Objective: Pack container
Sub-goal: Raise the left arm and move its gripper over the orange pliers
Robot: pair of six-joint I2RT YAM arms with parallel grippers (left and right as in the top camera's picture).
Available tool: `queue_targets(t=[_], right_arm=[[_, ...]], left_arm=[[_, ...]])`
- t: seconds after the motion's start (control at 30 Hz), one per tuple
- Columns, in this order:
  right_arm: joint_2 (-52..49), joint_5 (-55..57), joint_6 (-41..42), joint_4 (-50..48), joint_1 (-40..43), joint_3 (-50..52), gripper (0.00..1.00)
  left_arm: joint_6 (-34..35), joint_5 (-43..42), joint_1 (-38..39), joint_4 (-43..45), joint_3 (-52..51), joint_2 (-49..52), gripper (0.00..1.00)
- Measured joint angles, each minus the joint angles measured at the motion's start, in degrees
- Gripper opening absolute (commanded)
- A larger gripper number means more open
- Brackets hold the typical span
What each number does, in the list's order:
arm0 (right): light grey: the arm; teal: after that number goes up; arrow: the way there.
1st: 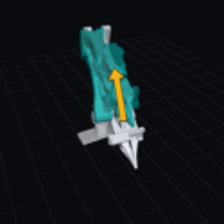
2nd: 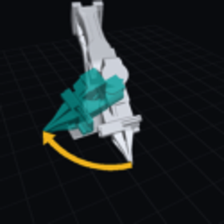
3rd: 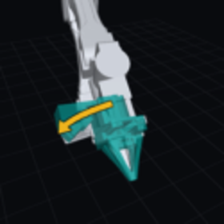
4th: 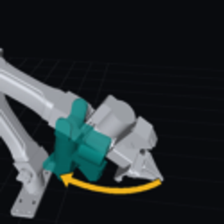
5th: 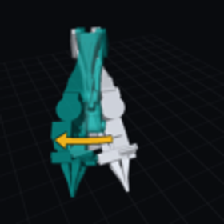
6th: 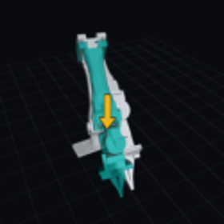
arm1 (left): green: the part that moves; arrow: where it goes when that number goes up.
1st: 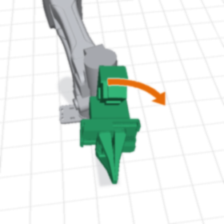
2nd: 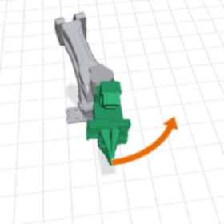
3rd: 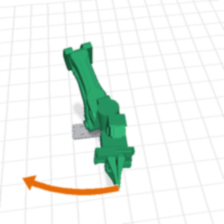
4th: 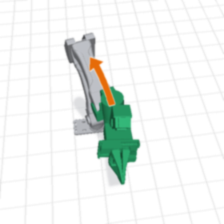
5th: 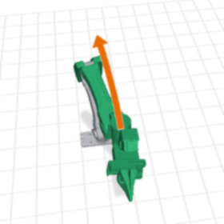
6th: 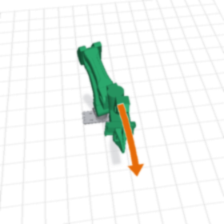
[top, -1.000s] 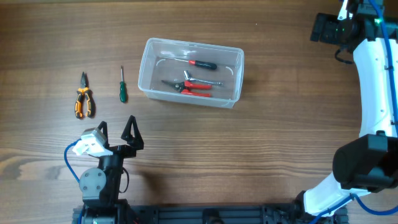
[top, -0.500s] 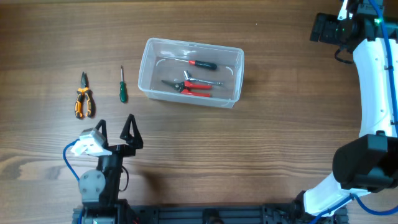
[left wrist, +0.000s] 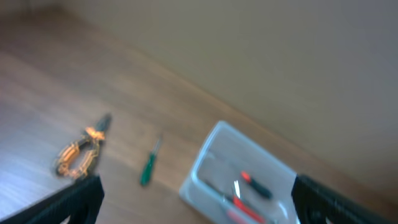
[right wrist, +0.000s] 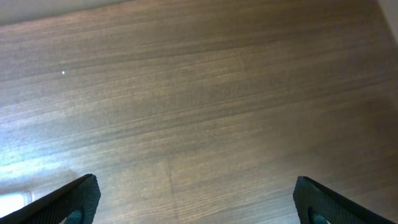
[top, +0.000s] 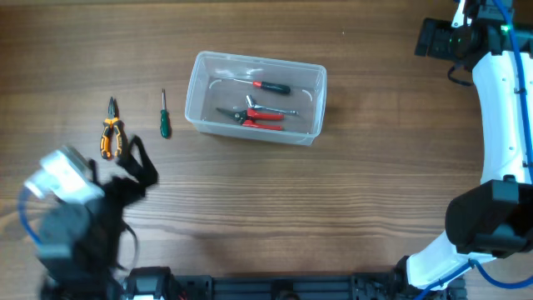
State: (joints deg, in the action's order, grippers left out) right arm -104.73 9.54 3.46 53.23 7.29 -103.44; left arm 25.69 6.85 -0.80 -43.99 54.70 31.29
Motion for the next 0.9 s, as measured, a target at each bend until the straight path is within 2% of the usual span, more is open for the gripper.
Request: queue_targets(t=[0.1, 0.2, 0.3, 0.47, 0.67, 0.9], right_arm=[[0.0, 0.0, 0.0, 0.0, 0.0, 0.0, 1.00], [0.0, 0.0, 0.0, 0.1, 0.0, 0.0, 1.00], [0.0, 0.0, 0.0, 0.1, 0.0, 0.0, 1.00], [0.0, 0.0, 0.0, 0.1, 0.0, 0.0, 1.00], [0.0, 0.0, 0.0, 0.1, 0.0, 0.0, 1.00], [0.0, 0.0, 0.0, 0.1, 0.0, 0.0, 1.00]], left_arm=[[-1.7, 2.2, 0.0, -11.8, 18.3, 15.6, 1.00], [-4.0, 3.1, 0.0, -18.4, 31.3, 27.9, 1.00], [-6.6, 3.7, 0.0, -19.4, 40.3, 38.1, 1.00], [-8.6, 3.7, 0.0, -17.7, 42.9, 45.5, 1.00], [-11.5, 5.0, -0.1, -17.5, 43.1, 50.0, 1.00], [-12.1, 5.6, -4.7, -17.7, 43.7, 60.7, 1.00]])
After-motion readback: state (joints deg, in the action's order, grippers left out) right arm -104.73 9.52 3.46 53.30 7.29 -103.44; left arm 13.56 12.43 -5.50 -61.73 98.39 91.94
